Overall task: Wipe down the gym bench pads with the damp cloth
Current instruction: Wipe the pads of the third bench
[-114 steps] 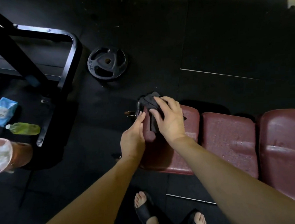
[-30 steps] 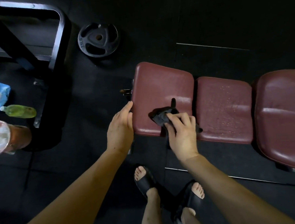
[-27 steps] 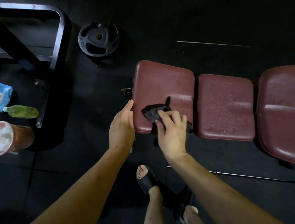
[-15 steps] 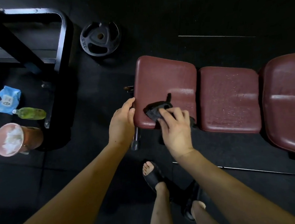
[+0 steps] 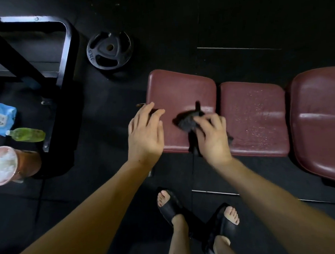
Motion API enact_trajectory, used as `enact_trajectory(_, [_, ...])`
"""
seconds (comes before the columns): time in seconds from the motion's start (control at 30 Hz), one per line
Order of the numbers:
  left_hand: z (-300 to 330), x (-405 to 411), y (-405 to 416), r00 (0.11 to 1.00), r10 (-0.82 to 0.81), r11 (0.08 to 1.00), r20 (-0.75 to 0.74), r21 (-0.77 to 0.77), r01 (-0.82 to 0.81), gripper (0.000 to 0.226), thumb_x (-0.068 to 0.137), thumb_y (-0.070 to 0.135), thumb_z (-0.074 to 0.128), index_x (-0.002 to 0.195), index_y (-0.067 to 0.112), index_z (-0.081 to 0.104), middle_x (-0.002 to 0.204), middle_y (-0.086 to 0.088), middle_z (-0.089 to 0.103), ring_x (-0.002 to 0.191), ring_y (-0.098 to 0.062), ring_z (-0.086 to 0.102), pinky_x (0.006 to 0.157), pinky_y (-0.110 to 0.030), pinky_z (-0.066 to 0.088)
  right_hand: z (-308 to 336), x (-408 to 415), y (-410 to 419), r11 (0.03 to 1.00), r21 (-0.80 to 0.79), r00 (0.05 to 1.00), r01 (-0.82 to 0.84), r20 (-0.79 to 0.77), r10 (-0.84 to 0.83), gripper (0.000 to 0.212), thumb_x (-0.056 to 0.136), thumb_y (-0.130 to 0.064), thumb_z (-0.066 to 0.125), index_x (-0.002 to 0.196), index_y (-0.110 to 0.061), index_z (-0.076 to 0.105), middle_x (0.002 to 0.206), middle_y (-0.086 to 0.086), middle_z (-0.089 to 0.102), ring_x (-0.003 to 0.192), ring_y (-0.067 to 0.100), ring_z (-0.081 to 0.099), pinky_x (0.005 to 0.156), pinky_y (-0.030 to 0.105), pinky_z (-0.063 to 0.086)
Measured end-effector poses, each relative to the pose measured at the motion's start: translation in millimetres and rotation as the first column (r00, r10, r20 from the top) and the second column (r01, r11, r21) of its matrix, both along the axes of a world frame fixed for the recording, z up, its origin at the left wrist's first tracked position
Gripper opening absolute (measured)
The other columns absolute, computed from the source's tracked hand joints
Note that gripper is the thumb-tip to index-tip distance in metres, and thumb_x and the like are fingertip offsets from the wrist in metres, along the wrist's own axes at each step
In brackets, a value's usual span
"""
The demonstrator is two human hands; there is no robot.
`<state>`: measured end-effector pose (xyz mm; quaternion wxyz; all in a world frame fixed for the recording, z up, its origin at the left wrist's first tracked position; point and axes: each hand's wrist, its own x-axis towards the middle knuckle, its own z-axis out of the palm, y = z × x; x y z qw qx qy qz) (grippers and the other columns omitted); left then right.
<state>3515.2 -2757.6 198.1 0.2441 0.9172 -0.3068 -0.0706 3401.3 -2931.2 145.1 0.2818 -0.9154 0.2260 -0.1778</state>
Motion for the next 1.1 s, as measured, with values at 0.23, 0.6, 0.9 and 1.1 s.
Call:
enact_trajectory(0.23, [-17.2, 23.4, -37.9, 0.995, -0.076, 0.989, 0.066, 0.133, 0.067, 0.045, 0.105, 0.027, 0.032, 0.144, 0.018, 0.051, 0.163, -0.002, 0.037, 0.156, -0.017, 0.021, 0.127, -0.052, 0.013, 6.6, 49.7, -31.8, 0.991, -0.032, 0.991, 0.133, -0.014, -0.133, 0.022, 0.095, -0.013, 0.064, 0.117, -0.01, 0.068, 0.111, 0.017, 0.057, 0.098, 0.038, 0.05, 0.086, 0.053, 0.047])
enact_trajectory(0.6, [-25.3, 19.4, -40.2, 0.964, -0.132, 0.941, 0.231, 0.334, 0.049, 0.054, 0.102, 0.039, 0.033, 0.153, 0.025, 0.045, 0.169, -0.003, 0.026, 0.159, -0.02, 0.012, 0.124, -0.062, 0.006, 3.1, 88.6, -55.5, 0.979, -0.087, 0.982, 0.185, -0.007, -0.186, 0.019, 0.095, -0.018, 0.059, 0.111, -0.011, 0.066, 0.104, 0.021, 0.052, 0.095, 0.039, 0.049, 0.084, 0.052, 0.047])
enact_trajectory(0.9, [-23.8, 20.3, -40.5, 0.968, -0.129, 0.928, 0.217, 0.37, 0.041, 0.054, 0.1, 0.039, 0.035, 0.15, 0.027, 0.048, 0.169, -0.002, 0.024, 0.159, -0.02, 0.011, 0.122, -0.065, 0.009, 1.2, -12.2, 5.5, 0.994, -0.008, 0.991, 0.105, -0.081, -0.105, 0.019, 0.094, -0.012, 0.069, 0.112, -0.014, 0.068, 0.104, 0.011, 0.05, 0.095, 0.027, 0.044, 0.079, 0.047, 0.047])
enact_trajectory(1.1, [-28.0, 21.6, -41.0, 0.967, -0.128, 0.929, 0.219, 0.369, 0.04, 0.054, 0.098, 0.037, 0.038, 0.15, 0.026, 0.049, 0.168, -0.005, 0.026, 0.158, -0.021, 0.013, 0.122, -0.063, 0.011, -1.2, 94.2, -64.3, 0.973, -0.1, 0.978, 0.207, -0.011, -0.209, 0.017, 0.095, -0.019, 0.062, 0.11, -0.012, 0.067, 0.101, 0.018, 0.052, 0.093, 0.038, 0.049, 0.081, 0.053, 0.047])
